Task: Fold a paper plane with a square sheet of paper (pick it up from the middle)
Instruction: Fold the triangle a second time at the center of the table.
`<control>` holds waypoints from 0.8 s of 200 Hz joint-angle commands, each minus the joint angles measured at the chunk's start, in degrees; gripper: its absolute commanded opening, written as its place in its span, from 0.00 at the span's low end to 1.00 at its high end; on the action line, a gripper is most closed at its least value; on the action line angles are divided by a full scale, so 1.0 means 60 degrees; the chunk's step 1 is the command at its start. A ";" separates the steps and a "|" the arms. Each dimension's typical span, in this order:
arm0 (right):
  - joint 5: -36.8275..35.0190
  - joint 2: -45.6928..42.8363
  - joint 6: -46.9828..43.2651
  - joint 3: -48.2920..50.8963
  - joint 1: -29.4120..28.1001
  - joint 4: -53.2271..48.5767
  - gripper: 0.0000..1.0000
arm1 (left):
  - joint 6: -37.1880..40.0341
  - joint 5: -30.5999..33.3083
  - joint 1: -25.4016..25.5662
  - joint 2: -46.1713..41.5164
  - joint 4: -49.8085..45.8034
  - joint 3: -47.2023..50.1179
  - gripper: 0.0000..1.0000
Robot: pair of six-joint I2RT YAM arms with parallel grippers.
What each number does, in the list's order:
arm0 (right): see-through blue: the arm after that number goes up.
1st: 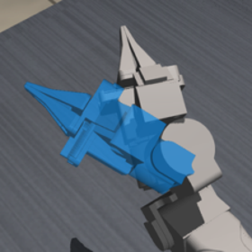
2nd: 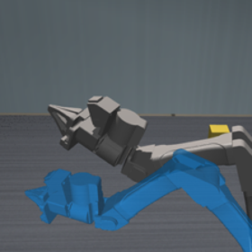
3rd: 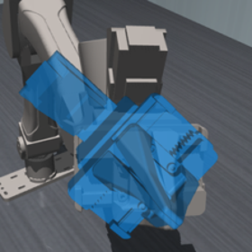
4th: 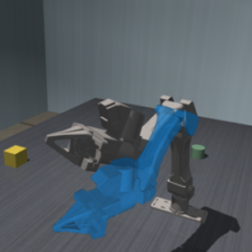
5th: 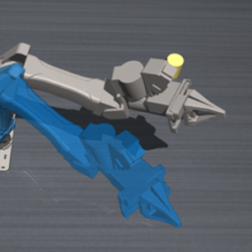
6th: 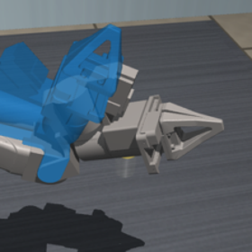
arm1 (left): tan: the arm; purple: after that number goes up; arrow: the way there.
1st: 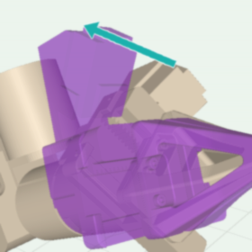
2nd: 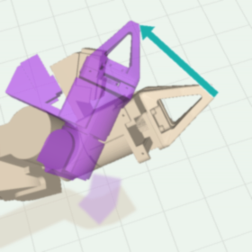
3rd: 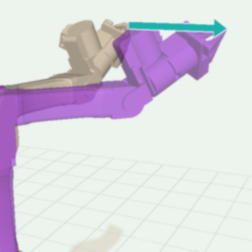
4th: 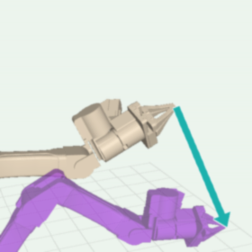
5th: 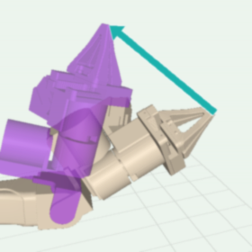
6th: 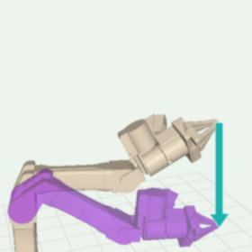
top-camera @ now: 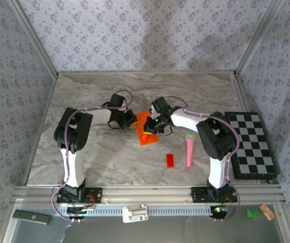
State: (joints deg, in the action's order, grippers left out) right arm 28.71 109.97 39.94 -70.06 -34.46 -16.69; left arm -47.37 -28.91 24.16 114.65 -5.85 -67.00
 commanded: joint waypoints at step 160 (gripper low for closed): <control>-0.0890 0.0742 0.0770 -0.0430 -0.0208 0.0265 0.00 | 0.0090 0.0174 0.0162 0.0520 -0.0578 0.0056 0.10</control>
State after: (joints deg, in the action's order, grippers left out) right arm 24.60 113.19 44.21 -71.31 -35.20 -14.11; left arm -47.40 -29.12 24.49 114.98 -5.78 -67.26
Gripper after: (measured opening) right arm 0.050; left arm 0.105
